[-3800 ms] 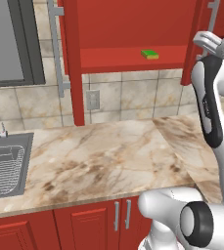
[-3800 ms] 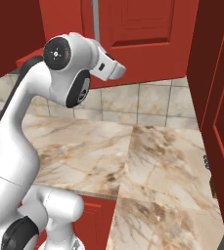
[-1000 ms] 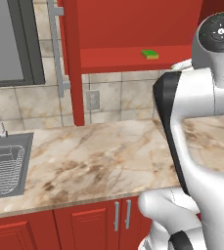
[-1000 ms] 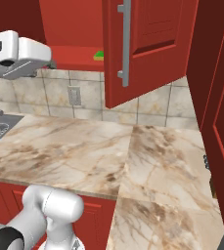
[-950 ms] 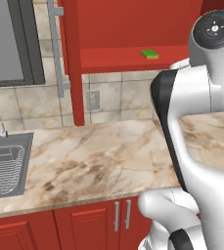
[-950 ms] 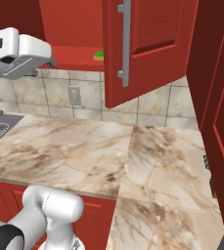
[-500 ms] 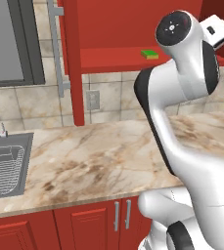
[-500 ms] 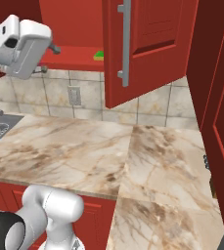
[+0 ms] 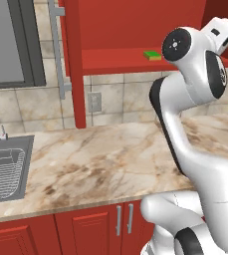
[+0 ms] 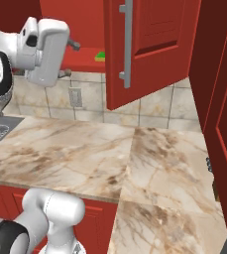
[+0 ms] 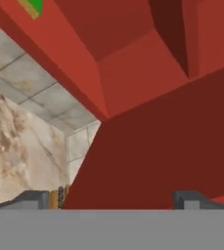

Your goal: Open the cabinet. Pick the sponge and place it next to the sink. Then close the cabinet.

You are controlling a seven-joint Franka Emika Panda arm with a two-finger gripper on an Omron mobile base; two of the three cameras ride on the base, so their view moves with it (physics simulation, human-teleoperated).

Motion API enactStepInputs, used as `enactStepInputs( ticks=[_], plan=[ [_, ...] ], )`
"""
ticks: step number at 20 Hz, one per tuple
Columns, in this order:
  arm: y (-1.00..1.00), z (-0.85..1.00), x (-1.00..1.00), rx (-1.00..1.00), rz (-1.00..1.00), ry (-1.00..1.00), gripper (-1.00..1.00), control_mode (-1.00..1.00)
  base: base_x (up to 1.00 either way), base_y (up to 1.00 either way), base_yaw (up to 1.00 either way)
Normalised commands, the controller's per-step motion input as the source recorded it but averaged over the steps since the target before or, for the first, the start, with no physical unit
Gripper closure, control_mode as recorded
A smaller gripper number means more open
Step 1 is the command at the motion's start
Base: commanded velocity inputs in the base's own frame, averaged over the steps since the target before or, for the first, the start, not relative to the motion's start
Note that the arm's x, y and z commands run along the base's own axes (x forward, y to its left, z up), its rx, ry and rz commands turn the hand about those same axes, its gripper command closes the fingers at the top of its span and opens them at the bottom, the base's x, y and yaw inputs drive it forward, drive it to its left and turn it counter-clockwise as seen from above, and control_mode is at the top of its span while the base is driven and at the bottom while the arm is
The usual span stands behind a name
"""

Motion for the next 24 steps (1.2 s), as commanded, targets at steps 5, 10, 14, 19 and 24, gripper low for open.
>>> enactStepInputs(
  ticks=[5,10,14,19,24],
  plan=[
    [-0.51,-0.09,0.03,-0.18,0.00,0.26,-1.00,-1.00,0.00,0.00,0.00],
    [-0.53,-0.12,0.01,-0.18,0.00,0.27,-1.00,-1.00,0.00,0.00,0.00],
    [-0.48,-0.04,0.00,-0.14,0.00,0.24,-1.00,-1.00,0.00,0.00,0.00],
    [-0.74,-0.03,0.00,-0.12,0.00,0.22,-1.00,-1.00,0.00,0.00,0.00],
    [-0.68,-0.01,0.00,-0.10,0.00,0.21,-1.00,-1.00,0.00,0.00,0.00]
  ],
)
